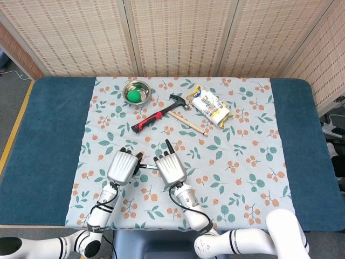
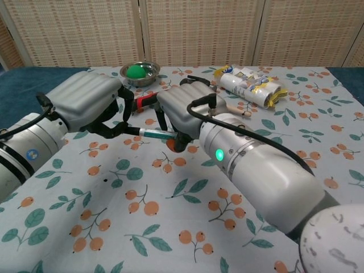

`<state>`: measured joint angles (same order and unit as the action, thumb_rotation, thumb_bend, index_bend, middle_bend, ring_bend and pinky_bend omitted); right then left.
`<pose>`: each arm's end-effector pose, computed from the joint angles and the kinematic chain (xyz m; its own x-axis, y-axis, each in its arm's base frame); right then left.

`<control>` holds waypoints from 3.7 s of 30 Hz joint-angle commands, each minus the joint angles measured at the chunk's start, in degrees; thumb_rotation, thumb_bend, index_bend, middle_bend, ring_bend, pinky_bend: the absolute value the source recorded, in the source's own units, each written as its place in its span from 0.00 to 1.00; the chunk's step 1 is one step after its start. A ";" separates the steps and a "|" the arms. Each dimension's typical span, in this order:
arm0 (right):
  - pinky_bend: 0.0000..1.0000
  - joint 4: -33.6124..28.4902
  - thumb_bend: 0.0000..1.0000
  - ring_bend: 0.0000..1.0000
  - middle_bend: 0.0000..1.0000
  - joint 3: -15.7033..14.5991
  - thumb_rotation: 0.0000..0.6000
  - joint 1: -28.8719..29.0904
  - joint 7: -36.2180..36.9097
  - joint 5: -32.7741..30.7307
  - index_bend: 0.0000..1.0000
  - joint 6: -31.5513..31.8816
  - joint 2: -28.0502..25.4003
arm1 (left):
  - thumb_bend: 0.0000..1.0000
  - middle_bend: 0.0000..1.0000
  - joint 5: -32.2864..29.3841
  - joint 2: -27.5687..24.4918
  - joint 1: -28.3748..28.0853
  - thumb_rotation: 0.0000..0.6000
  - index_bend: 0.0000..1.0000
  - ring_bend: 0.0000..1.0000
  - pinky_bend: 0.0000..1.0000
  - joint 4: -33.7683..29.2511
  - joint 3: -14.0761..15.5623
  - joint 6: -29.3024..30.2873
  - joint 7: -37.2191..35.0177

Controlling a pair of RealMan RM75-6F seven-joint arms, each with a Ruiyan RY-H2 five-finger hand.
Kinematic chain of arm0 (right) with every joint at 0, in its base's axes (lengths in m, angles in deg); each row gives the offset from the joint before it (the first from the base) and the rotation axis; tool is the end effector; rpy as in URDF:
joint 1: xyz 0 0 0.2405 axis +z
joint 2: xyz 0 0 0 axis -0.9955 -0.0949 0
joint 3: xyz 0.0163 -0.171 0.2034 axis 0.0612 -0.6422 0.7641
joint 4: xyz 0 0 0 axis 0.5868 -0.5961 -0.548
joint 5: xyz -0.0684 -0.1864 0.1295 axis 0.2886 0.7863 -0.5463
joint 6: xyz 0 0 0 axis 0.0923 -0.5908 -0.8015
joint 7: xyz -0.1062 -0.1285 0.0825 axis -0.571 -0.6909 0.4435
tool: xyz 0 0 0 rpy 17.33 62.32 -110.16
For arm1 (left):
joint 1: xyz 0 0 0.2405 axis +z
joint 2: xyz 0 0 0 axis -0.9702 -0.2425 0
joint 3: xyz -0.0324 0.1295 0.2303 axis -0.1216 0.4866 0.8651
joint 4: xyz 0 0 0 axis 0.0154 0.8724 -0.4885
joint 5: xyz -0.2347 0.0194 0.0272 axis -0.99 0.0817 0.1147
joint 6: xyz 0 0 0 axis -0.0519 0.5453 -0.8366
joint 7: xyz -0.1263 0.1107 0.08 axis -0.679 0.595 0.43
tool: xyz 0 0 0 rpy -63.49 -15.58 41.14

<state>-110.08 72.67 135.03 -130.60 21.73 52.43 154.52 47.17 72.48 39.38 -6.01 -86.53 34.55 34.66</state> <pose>-0.0037 -0.3340 -0.1446 0.6034 -0.0708 0.7943 -0.7355 -0.4343 0.5200 -0.1077 0.3500 -0.0755 0.5535 -0.0948 0.8274 0.7526 -0.3686 -0.5457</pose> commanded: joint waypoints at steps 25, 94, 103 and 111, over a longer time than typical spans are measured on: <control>0.01 -2.39 0.44 0.41 0.69 -0.29 1.00 -0.48 -0.01 -0.40 0.89 0.34 -1.14 | 0.39 0.47 -4.09 -3.94 -0.63 1.00 0.42 0.29 0.38 -6.43 1.13 -4.50 2.10; 0.01 2.78 0.44 0.41 0.69 -7.13 1.00 -5.82 6.91 1.56 0.87 -0.90 -6.47 | 0.54 0.74 -0.20 -0.33 2.22 1.00 0.66 0.61 0.50 5.81 2.51 -3.81 -4.44; 0.01 6.09 0.41 0.23 0.31 -7.86 1.00 -7.21 9.38 0.63 0.08 -4.80 -5.68 | 0.43 0.20 -3.57 -1.86 2.03 1.00 0.10 0.24 0.43 4.18 2.72 -9.40 -6.57; 0.00 -1.60 0.33 0.16 0.21 -7.55 1.00 -9.04 9.54 1.11 0.00 -3.17 -10.34 | 0.40 0.15 -4.80 -4.05 2.76 1.00 0.03 0.19 0.43 0.24 2.42 -9.37 -7.24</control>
<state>-108.31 65.09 126.87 -120.94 22.49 48.24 146.43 42.48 69.33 41.79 -4.37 -84.07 24.95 27.96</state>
